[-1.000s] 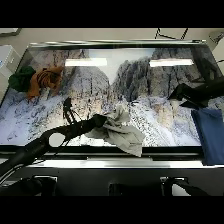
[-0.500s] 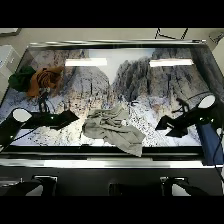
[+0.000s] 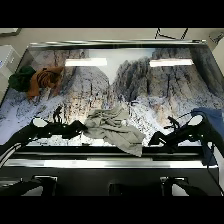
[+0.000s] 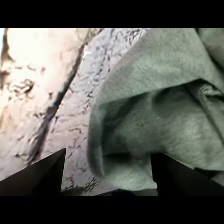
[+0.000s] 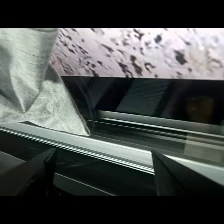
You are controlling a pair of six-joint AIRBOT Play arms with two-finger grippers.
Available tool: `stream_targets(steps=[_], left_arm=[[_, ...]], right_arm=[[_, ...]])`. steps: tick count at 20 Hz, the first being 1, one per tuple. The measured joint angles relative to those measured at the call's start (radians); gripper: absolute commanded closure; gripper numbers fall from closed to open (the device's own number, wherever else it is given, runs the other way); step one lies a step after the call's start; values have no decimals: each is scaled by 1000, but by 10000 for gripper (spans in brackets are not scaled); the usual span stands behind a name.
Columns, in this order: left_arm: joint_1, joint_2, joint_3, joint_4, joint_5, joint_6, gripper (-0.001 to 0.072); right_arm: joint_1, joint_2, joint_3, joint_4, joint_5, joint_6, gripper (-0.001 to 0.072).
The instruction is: Fold the clothes and pants, and hang the long-sleeved shirts on hangers.
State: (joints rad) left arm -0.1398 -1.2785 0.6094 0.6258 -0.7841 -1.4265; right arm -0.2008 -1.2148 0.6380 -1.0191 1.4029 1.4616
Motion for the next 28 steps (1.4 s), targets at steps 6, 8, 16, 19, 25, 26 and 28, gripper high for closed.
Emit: stream_targets(steps=[6, 8, 16, 19, 25, 26, 28], left_arm=[[-56, -30, -8, -53, 124, -10, 683], [-60, -22, -8, -58, 137, -12, 682], [-47, 152, 72, -37, 143, 35, 684], [5, 280, 232, -26, 143, 76, 683], [115, 533, 682, -33, 132, 126, 683], [122, 568, 728, -32, 124, 133, 684], [130, 626, 782, -24, 86, 143, 683]], right_arm=[[34, 10, -127, 128, -110, -33, 35], [118, 11, -151, 177, -152, -36, 92], [357, 43, 10, 166, -309, 25, 674], [350, 122, 295, -16, -252, 90, 673], [270, 320, 898, -243, -295, 182, 673], [264, 357, 952, -254, -297, 190, 672], [257, 418, 1015, -270, -278, 209, 672]])
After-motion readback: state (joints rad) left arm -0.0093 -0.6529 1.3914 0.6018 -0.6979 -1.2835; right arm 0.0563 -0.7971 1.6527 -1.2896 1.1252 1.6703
